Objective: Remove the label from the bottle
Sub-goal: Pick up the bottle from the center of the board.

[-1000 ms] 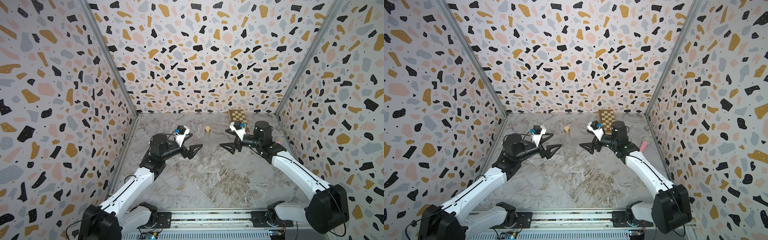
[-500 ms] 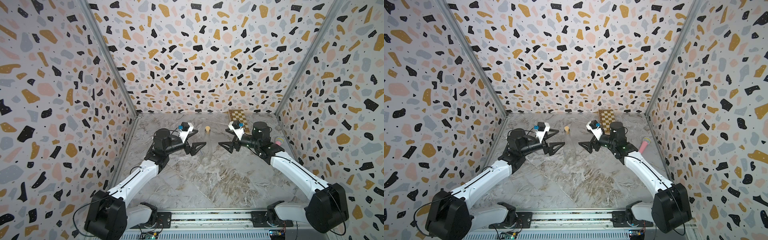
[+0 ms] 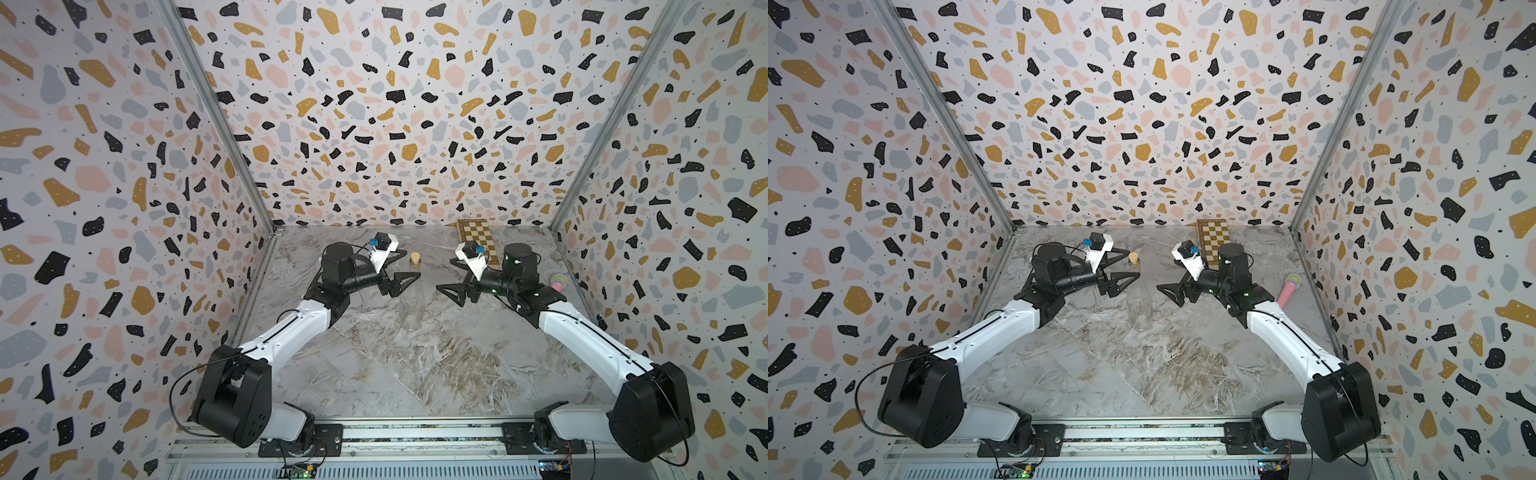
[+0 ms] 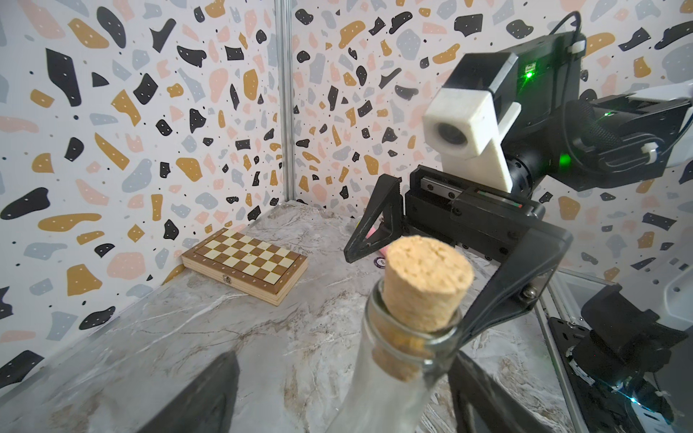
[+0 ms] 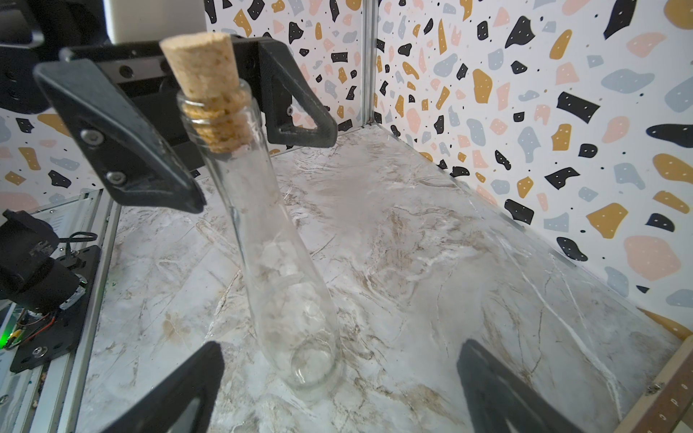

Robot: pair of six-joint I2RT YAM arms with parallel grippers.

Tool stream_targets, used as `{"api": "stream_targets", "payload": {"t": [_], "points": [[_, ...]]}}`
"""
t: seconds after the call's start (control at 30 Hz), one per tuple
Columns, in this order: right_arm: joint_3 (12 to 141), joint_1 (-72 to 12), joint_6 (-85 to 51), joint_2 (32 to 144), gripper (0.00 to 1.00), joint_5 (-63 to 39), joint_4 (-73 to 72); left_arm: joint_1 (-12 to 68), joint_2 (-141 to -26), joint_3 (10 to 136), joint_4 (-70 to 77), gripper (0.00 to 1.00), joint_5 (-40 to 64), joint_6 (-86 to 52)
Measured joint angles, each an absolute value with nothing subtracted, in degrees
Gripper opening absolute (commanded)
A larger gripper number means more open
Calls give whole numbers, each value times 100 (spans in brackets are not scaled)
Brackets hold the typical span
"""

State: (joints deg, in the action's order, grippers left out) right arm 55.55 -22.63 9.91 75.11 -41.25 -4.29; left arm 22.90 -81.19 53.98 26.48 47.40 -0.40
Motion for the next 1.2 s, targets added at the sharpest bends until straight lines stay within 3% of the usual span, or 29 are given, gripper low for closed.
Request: {"api": "stream_targets", "payload": {"t": [0.47, 0.57, 0.87, 1.03, 1.2], "points": [[5555, -2263, 1009, 7612, 100, -4088, -432, 2502, -8350, 5419, 2563, 57, 4873, 93], [5555, -2263, 1011, 7612, 100, -4086, -432, 2554, -8374, 5443, 2547, 46, 4842, 104], [5555, -2257, 1013, 7612, 100, -4049, -434, 2589, -8298, 5459, 2486, 0, 4469, 215], [5553, -2279, 906, 7599, 100, -3822, -523, 2700, -7935, 5336, 2137, 0, 3708, 213], [5542, -2519, 685, 7522, 100, -3260, -731, 3022, -7306, 5157, 1527, 0, 2137, 161]]}}
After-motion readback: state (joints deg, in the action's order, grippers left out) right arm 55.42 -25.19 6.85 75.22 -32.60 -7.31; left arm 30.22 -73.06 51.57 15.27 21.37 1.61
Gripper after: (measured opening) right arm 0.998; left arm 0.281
